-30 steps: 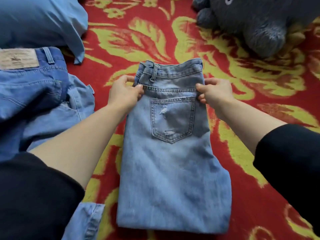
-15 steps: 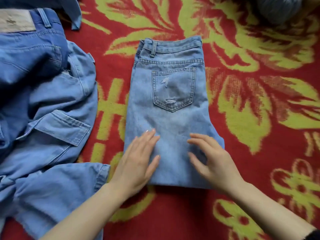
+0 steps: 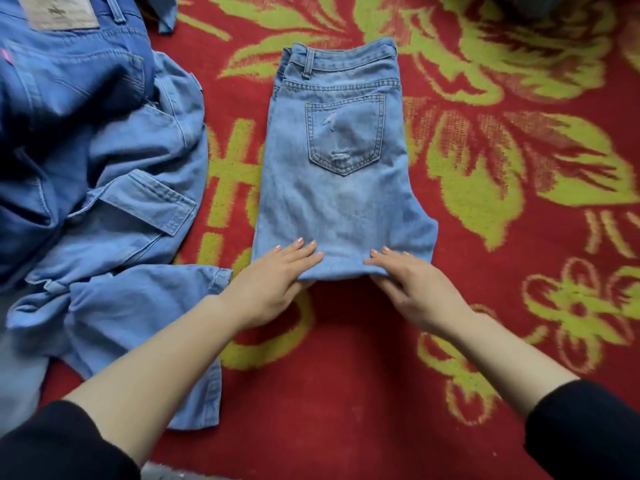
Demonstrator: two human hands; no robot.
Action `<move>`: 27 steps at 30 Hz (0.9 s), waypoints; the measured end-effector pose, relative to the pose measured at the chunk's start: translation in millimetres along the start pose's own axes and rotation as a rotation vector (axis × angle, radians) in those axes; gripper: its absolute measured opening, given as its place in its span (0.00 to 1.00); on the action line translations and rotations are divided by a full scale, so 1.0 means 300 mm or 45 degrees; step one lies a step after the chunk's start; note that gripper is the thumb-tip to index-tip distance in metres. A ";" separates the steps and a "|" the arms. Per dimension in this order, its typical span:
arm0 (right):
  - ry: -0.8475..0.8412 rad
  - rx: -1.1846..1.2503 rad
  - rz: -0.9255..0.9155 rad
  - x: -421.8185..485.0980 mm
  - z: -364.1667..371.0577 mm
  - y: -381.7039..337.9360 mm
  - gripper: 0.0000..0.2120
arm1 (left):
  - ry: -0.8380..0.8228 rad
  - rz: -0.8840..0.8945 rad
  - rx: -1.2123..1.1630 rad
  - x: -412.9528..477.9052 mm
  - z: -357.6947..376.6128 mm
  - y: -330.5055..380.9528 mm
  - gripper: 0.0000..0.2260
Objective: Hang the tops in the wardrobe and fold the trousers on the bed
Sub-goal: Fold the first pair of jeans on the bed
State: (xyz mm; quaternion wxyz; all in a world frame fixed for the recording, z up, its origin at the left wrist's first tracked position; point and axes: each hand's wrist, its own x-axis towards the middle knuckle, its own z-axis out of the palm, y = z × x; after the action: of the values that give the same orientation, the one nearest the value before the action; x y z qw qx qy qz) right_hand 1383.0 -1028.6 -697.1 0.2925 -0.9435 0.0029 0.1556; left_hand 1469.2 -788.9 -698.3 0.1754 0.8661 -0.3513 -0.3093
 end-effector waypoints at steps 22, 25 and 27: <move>-0.990 0.722 0.636 -0.184 -0.224 -0.136 0.10 | -0.903 -0.335 -0.809 -0.226 -0.131 0.185 0.11; -0.939 0.685 0.567 -0.119 -0.279 -0.130 0.16 | -0.744 -0.277 -0.783 -0.173 -0.170 0.140 0.09; -0.954 0.660 0.510 -0.073 -0.325 -0.124 0.14 | -0.532 -0.279 -0.845 -0.128 -0.202 0.114 0.04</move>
State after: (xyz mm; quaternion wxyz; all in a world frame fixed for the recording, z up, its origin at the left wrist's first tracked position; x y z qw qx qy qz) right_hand 1394.3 -1053.4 -594.2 0.4629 -0.6998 0.1173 0.5313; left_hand 1470.5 -779.7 -619.3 0.3363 0.7133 -0.1662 -0.5920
